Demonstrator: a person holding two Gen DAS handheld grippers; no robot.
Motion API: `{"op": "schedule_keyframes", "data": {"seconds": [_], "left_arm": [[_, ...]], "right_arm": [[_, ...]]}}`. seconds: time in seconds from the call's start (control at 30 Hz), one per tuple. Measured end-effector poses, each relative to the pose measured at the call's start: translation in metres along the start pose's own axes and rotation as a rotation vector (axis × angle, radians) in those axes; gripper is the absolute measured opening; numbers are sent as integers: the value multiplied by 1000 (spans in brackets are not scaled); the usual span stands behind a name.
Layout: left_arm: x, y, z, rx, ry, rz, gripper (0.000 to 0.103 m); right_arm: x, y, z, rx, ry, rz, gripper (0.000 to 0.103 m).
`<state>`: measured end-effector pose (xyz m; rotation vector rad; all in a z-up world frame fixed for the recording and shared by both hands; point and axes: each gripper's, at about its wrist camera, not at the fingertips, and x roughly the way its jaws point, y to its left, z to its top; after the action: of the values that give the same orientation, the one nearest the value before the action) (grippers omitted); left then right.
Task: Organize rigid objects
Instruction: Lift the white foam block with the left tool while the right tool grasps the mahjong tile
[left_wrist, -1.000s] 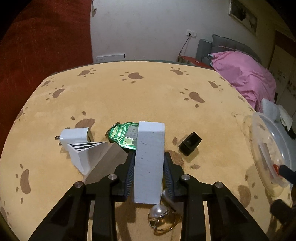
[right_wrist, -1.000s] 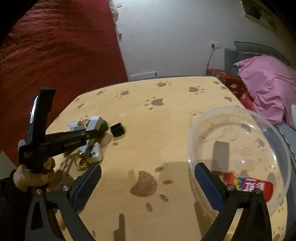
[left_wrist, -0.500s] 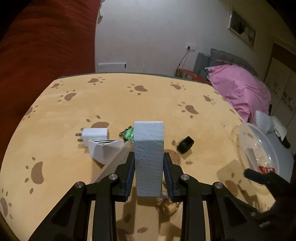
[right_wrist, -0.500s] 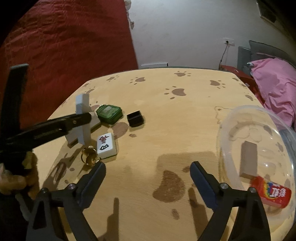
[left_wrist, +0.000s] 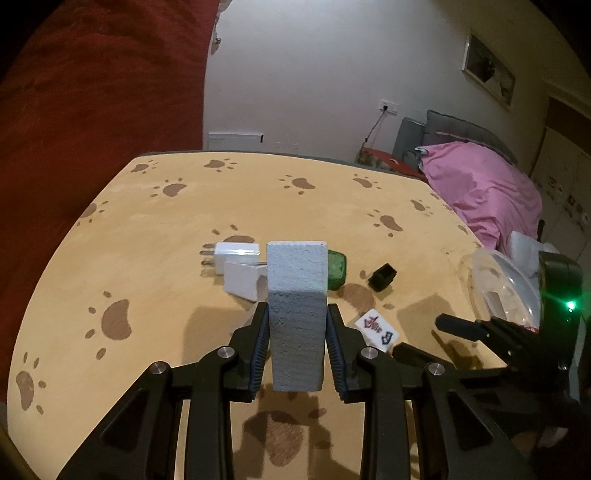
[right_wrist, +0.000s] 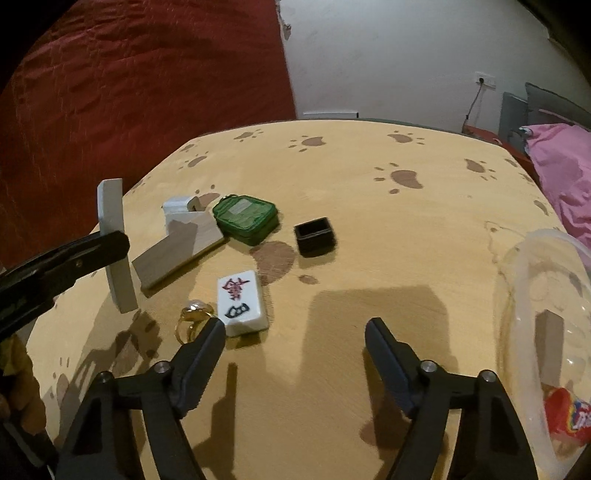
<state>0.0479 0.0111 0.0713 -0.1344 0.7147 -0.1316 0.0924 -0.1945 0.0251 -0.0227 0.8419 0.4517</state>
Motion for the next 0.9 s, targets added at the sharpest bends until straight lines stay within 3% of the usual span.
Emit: {"op": "schedule_keyframes", "data": {"seconds": [0.63,0.73,0.83,0.9], "left_arm": [[-6,8,-16,-17,18,-13,30],[-6,8,-17,-18,18,-15,30],[-6,6,-18,-15,19,-17,30],[-7,5,-19,-14,19,-18,30]], "right_arm": [[22,22,12,-50,24,12,69],[21,21,11,-46,24,27,59],[18,21,9,-44,25,37,38],[16,20,6,-39,25,45,35]]}}
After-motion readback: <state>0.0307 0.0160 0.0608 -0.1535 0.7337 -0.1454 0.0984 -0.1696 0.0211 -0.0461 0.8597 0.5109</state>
